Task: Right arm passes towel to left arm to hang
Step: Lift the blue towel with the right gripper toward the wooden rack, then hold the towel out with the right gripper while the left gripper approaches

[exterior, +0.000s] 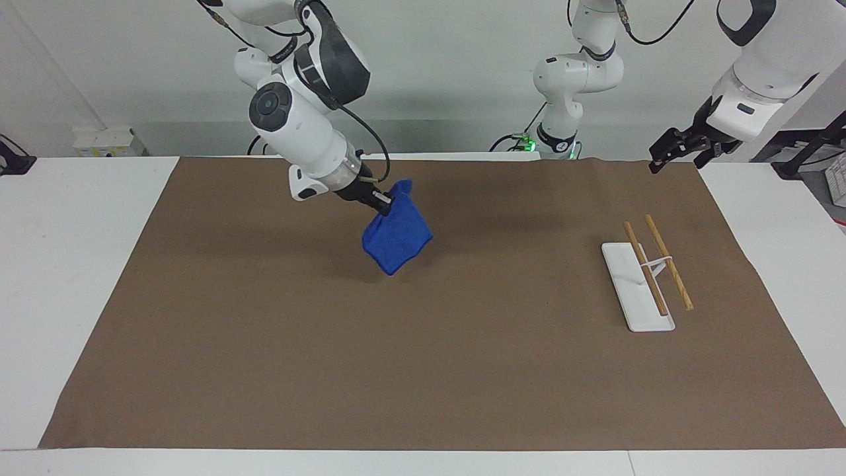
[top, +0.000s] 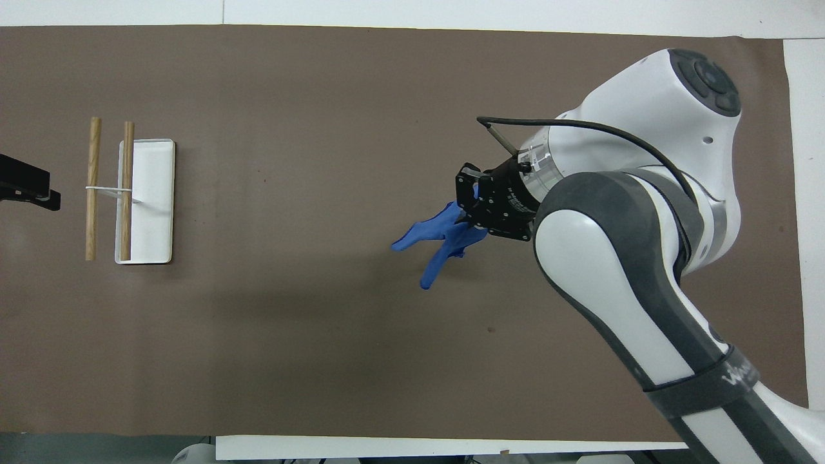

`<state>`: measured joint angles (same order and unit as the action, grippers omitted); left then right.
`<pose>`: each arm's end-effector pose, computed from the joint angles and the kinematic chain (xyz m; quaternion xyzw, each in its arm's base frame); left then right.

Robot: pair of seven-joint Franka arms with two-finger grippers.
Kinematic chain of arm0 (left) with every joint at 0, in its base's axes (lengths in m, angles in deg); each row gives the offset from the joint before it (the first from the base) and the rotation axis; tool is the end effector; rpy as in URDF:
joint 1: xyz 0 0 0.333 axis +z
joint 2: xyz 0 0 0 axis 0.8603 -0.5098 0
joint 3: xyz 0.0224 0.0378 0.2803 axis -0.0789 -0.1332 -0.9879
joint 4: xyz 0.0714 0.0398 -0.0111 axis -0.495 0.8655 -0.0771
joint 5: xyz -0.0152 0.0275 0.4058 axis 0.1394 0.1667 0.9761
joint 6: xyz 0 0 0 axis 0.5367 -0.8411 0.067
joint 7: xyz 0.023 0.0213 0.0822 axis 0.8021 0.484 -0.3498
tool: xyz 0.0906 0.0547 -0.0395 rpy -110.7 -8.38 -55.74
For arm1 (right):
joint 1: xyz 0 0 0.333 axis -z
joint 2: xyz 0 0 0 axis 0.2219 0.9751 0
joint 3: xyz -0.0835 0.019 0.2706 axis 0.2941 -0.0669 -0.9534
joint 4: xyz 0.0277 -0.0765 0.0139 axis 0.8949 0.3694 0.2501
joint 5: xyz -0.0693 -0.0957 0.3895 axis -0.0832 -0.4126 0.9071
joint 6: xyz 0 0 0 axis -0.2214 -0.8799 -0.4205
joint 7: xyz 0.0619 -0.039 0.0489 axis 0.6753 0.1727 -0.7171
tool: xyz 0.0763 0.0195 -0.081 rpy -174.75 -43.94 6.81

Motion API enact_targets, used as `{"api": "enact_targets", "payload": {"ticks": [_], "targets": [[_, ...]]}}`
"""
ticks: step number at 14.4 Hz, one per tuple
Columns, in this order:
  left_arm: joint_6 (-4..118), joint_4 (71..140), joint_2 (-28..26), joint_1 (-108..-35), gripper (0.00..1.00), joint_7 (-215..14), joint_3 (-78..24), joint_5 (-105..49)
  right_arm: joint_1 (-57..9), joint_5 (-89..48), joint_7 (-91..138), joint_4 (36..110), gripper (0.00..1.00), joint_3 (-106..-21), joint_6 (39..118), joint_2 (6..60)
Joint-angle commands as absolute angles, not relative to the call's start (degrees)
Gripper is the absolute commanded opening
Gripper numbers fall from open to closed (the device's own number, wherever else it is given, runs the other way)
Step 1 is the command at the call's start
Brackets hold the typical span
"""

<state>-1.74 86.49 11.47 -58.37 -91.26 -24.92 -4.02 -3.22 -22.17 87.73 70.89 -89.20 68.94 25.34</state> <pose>0.5344 -0.0407 0.5923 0.9972 0.0176 -0.0725 0.0020 0.5483 0.2687 0.4606 -0.8985 0.3436 0.1768 0.2083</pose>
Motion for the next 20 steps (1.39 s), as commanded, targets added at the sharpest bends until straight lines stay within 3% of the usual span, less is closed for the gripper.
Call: {"api": "enact_targets", "payload": {"ticks": [1, 5, 12, 16, 20], "targets": [[-2.3, 88.2, 12.9, -58.7, 1.00, -95.0, -24.9, -3.5, -3.6, -15.3, 97.9, 68.7, 0.00, -93.4, 75.9, 26.7], [10.2, 99.0, 16.4, -59.2, 1.00, -129.3, -24.8, -14.3, -5.3, -13.5, 107.7, 68.7, 0.00, -99.9, 91.0, 28.7], [28.2, 108.3, 17.2, -66.8, 1.00, -180.6, -24.5, -17.8, -5.3, -13.4, 108.6, 67.8, 0.00, -102.3, 91.8, 29.2], [30.2, 112.2, 19.5, -73.8, 1.00, -188.4, -24.5, -17.8, -5.5, -13.4, 109.2, 66.9, 0.00, -102.8, 91.9, 29.9], [32.1, 117.3, 22.4, -76.4, 1.00, -191.6, -24.4, -17.8, -6.2, -13.2, 109.2, 66.5, 0.00, -102.8, 91.9, 30.0]]}}
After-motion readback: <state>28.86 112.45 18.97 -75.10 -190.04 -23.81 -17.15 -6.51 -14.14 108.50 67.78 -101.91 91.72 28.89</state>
